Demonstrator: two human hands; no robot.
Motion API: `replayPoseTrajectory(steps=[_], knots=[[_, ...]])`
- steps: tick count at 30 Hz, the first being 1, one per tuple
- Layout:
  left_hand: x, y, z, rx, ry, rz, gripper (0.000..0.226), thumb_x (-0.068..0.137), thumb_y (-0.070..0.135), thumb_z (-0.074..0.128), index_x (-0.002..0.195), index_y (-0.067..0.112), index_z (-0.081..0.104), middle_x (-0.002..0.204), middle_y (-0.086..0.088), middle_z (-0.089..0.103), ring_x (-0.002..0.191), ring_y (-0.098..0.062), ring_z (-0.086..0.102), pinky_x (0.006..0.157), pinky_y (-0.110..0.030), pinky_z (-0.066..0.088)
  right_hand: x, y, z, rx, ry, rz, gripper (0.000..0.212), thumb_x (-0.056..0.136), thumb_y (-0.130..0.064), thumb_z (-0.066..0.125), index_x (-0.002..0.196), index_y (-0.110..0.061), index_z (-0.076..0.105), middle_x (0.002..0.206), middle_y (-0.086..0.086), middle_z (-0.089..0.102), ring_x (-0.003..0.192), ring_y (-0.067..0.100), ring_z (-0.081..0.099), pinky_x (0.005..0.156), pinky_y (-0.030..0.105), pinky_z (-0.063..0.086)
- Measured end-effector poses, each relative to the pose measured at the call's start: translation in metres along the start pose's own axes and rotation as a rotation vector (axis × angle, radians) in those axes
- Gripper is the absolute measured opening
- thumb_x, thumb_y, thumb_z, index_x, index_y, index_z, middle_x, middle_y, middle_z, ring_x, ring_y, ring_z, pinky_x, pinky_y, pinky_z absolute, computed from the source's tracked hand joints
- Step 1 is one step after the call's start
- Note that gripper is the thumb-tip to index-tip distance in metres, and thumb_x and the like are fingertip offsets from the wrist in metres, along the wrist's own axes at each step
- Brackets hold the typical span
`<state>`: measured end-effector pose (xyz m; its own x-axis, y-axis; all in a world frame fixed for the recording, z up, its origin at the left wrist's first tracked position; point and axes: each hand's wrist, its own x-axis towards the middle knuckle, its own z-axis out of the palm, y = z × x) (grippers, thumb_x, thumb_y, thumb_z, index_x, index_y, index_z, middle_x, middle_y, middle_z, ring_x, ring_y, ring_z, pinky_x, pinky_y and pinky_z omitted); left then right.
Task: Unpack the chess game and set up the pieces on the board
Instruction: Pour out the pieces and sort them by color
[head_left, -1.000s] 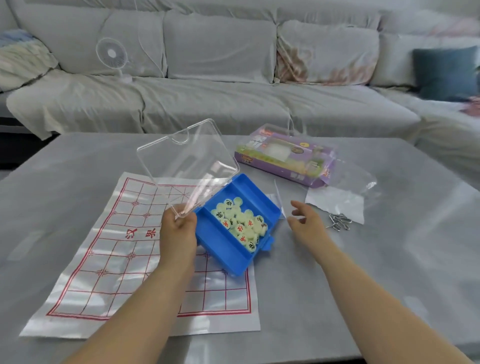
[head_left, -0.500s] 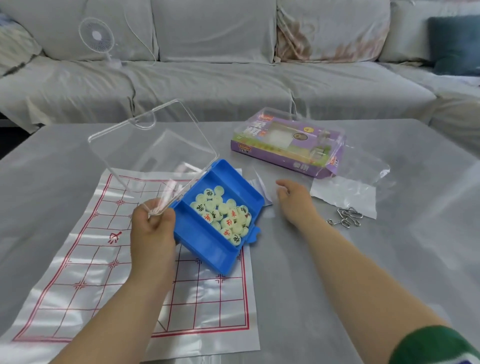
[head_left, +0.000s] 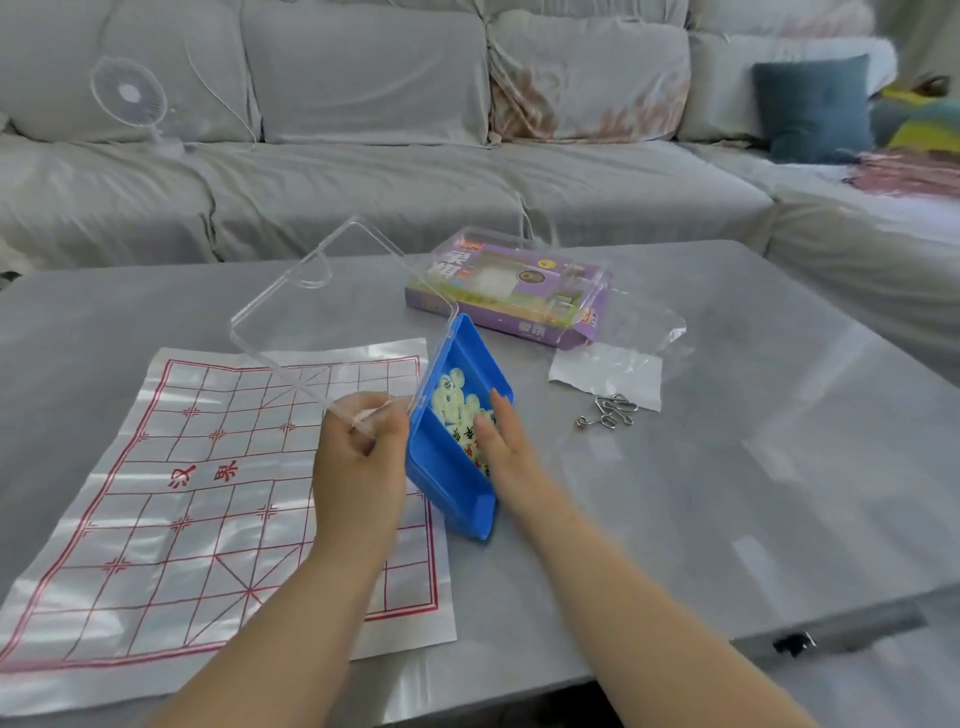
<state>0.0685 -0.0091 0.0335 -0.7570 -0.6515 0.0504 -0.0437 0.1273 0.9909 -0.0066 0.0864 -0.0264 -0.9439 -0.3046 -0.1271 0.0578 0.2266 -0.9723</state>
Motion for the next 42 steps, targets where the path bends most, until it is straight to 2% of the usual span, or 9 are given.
replayPoseTrajectory(steps=[3, 8, 11, 13, 16, 23, 33, 37, 42], knots=[[-0.007, 0.008, 0.006, 0.043, -0.090, 0.041, 0.014, 0.087, 0.020, 0.056, 0.085, 0.031, 0.047, 0.081, 0.016, 0.052, 0.085, -0.014, 0.056, 0.081, -0.043, 0.052, -0.006, -0.006, -0.004, 0.263, 0.020, 0.019, 0.049, 0.097, -0.038, 0.033, 0.143, -0.025, 0.022, 0.139, -0.012, 0.032, 0.127, 0.006, 0.035, 0.107, 0.022, 0.027], [-0.022, 0.021, 0.024, 0.103, -0.296, 0.083, 0.017, 0.085, 0.017, 0.058, 0.098, 0.028, 0.059, 0.086, 0.027, 0.055, 0.094, -0.014, 0.060, 0.086, -0.041, 0.052, -0.005, -0.003, -0.006, 0.475, 0.033, 0.153, 0.094, 0.059, -0.082, 0.046, 0.136, -0.028, 0.039, 0.138, -0.001, 0.046, 0.121, 0.019, 0.051, 0.102, 0.041, 0.041], [-0.026, 0.025, 0.033, 0.157, -0.343, 0.145, 0.027, 0.084, 0.020, 0.059, 0.111, 0.024, 0.058, 0.097, 0.019, 0.062, 0.095, -0.008, 0.057, 0.091, -0.032, 0.048, -0.002, -0.005, -0.021, 0.470, 0.011, 0.149, 0.047, 0.092, -0.052, 0.036, 0.127, -0.023, 0.045, 0.109, -0.001, 0.061, 0.082, 0.008, 0.065, 0.065, 0.024, 0.053], [-0.029, 0.026, 0.037, 0.282, -0.350, 0.232, 0.034, 0.085, 0.025, 0.057, 0.119, 0.024, 0.054, 0.108, 0.011, 0.064, 0.098, -0.007, 0.055, 0.087, -0.020, 0.041, 0.001, -0.005, -0.032, 0.422, 0.013, 0.121, 0.028, 0.096, -0.036, 0.035, 0.117, -0.023, 0.048, 0.095, -0.002, 0.059, 0.082, 0.012, 0.062, 0.064, 0.024, 0.049], [-0.033, 0.028, 0.047, 0.442, -0.362, 0.352, 0.035, 0.086, 0.032, 0.055, 0.120, 0.024, 0.052, 0.112, 0.005, 0.064, 0.106, -0.014, 0.057, 0.086, -0.024, 0.039, 0.000, -0.002, -0.041, 0.405, 0.059, 0.118, 0.022, 0.090, -0.031, 0.041, 0.107, -0.022, 0.053, 0.096, 0.001, 0.059, 0.094, 0.021, 0.056, 0.072, 0.029, 0.045], [-0.043, 0.030, 0.059, 0.639, -0.352, 0.452, 0.037, 0.089, 0.038, 0.048, 0.124, 0.027, 0.047, 0.115, 0.004, 0.062, 0.105, -0.019, 0.055, 0.083, -0.027, 0.039, -0.012, 0.008, -0.051, 0.375, -0.025, 0.116, 0.014, 0.086, -0.025, 0.044, 0.093, -0.018, 0.054, 0.072, 0.001, 0.054, 0.053, 0.008, 0.054, 0.042, 0.018, 0.040], [-0.026, 0.024, 0.041, 0.673, -0.155, 0.643, 0.055, 0.084, 0.038, 0.022, 0.114, 0.008, 0.057, 0.092, -0.011, 0.070, 0.073, -0.031, 0.062, 0.062, -0.035, 0.045, -0.019, 0.011, -0.059, -0.281, 0.146, 0.069, 0.037, 0.093, -0.013, 0.044, 0.129, -0.010, 0.047, 0.128, 0.011, 0.052, 0.117, 0.022, 0.049, 0.089, 0.020, 0.036], [-0.023, 0.020, 0.042, 0.735, -0.154, 0.713, 0.049, 0.082, 0.029, 0.029, 0.102, 0.002, 0.065, 0.061, -0.011, 0.068, 0.040, -0.025, 0.052, 0.041, -0.017, 0.028, -0.026, 0.016, -0.059, -0.423, 0.153, -0.051, 0.044, 0.094, -0.014, 0.043, 0.138, -0.012, 0.036, 0.146, 0.006, 0.033, 0.134, 0.018, 0.029, 0.103, 0.018, 0.019], [-0.017, 0.021, 0.043, 0.688, -0.120, 0.659, 0.036, 0.094, 0.022, 0.037, 0.121, 0.006, 0.055, 0.095, -0.015, 0.069, 0.075, -0.034, 0.063, 0.062, -0.028, 0.037, -0.038, 0.010, -0.046, -0.519, 0.176, -0.287, 0.043, 0.096, -0.018, 0.041, 0.138, -0.015, 0.036, 0.152, 0.001, 0.019, 0.140, 0.015, 0.014, 0.110, 0.020, 0.007]])
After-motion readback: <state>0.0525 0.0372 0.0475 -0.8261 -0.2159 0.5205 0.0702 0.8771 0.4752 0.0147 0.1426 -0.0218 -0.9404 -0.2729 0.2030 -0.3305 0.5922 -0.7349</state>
